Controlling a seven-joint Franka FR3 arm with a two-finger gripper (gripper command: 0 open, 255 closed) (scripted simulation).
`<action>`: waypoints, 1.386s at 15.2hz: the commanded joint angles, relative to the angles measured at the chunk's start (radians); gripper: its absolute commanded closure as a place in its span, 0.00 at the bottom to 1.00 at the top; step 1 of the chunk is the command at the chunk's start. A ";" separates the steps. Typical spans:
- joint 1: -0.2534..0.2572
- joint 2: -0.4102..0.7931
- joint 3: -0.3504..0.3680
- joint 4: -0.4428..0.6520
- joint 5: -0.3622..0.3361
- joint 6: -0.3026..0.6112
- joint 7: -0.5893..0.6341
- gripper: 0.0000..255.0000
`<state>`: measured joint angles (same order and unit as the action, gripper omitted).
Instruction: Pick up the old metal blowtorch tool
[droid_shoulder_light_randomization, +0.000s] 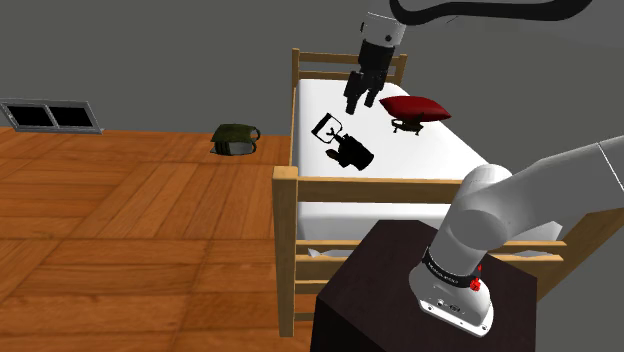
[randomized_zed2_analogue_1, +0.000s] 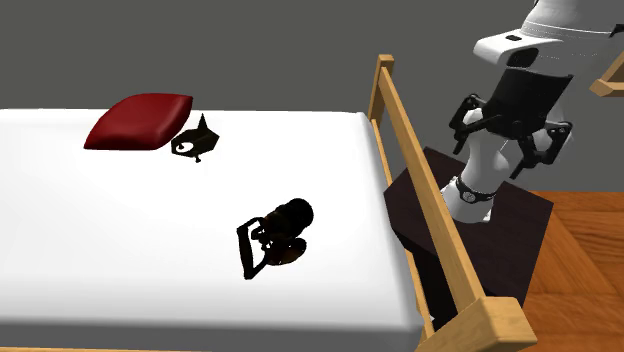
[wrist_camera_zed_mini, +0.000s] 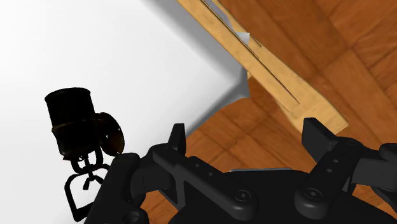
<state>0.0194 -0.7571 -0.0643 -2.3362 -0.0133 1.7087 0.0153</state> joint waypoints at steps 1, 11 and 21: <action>0.000 0.000 0.000 0.000 0.000 0.000 0.000 0.00; -0.029 0.226 -0.215 0.028 0.017 0.234 -0.185 0.00; -0.007 0.557 -0.433 0.187 0.204 0.387 -0.441 0.00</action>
<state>0.0086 -0.2373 -0.4786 -2.1704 0.1618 2.0848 -0.3989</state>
